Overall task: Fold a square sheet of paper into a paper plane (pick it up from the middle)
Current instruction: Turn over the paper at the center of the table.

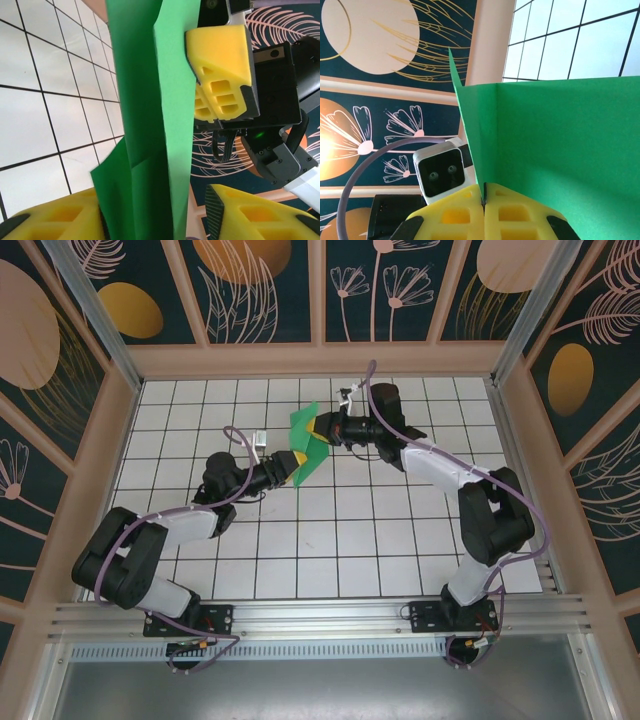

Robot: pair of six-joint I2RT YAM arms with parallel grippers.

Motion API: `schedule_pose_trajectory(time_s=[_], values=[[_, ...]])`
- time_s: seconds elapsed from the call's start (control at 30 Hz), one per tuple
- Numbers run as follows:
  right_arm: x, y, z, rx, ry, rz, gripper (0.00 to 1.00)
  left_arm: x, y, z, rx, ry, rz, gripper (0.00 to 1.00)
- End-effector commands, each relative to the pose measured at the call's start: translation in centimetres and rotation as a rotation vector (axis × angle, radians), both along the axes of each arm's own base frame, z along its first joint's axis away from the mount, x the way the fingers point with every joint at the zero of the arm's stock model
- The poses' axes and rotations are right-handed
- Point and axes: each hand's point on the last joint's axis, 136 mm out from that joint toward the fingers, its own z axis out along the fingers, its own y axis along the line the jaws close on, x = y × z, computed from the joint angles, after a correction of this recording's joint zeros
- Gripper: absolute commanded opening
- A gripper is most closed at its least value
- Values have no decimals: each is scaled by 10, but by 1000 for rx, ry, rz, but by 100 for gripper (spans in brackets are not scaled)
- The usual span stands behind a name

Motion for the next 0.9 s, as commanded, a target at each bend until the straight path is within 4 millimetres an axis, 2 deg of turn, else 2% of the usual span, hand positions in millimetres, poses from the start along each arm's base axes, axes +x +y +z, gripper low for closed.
schedule_pose_trajectory(time_s=[0.0,0.17,0.27,0.33,0.43,0.5,0.67,0.87], values=[[-3,1,8,3,-16,15,6,4,1,16,8,-81,6,43],[-5,-4,1,-14,-10,14,7,11,3,13,43,-96,37,28],[-2,-9,-5,-40,-18,4,11,13,3,12,56,-109,44,17],[2,-16,-8,-81,-27,-24,21,15,4,6,76,-101,54,10],[12,-34,-13,-177,-66,-117,45,20,7,-6,158,-83,76,9],[16,-48,-17,-233,-96,-172,54,24,14,-17,245,-75,113,8],[24,-93,-36,-398,-135,-333,65,37,47,-40,547,-58,245,8],[21,-135,-46,-535,-183,-497,75,47,110,-58,1046,0,450,9]])
